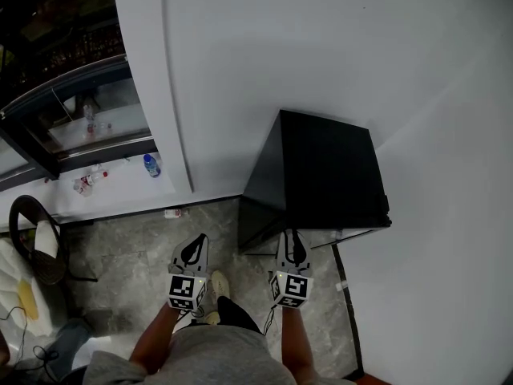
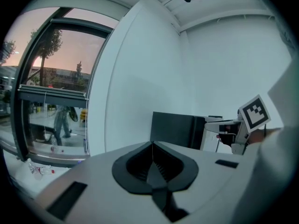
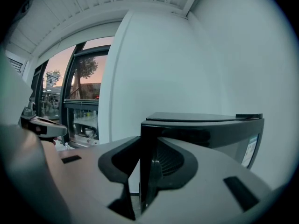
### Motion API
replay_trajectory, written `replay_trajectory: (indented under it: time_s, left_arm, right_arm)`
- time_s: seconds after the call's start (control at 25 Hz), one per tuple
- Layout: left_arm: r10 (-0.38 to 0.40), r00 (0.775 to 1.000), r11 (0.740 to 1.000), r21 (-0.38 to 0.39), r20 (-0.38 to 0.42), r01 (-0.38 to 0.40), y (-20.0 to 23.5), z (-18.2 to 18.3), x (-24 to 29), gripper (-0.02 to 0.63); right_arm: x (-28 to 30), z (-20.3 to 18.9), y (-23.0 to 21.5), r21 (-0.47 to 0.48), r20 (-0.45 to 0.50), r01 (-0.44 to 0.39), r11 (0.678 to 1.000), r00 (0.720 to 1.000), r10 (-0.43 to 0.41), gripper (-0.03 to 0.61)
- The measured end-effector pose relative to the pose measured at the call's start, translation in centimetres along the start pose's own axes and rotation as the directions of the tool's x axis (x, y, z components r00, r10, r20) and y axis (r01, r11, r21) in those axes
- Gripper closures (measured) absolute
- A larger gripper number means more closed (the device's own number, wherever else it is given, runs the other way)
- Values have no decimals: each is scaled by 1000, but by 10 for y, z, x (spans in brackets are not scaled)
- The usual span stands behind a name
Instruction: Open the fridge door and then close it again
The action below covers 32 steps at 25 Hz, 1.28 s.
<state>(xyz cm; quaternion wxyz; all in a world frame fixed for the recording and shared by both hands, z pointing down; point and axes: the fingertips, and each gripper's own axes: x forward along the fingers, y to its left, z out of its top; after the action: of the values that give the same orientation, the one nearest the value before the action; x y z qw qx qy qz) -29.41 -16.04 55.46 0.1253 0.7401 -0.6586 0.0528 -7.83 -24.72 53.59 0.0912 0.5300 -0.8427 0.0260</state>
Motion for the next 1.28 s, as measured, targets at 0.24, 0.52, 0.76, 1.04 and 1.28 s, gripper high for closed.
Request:
replay_trajectory:
  time_s: [0.24,0.52,0.76,1.04,1.28]
  left_arm:
    - [10,1000,1000,-4,-1,-10,2,-3,4,606]
    - [-4,1000,1000,8,-3,4,-2,-3,4,606]
    - [-44,999,999,15,11,43,-10,7,3,606]
    - [-137,990,990,35,29,136,-36,19,-5,606]
    - [-204,977,978,48,58,201,-57,34,-17,606]
  right_arm:
    - [1,-1,-2,-1,11,-1,1000,1000,1,471]
    - [1,-1,-1,-1,7,-20,1000,1000,20,474]
    - [-6,9,-1,17,19,-22,1000,1000,21,474]
    - [-36,19,-8,47,44,4,999,999,-6,475]
    - [-71,17,-12,72,49,44,996,998,-47,511]
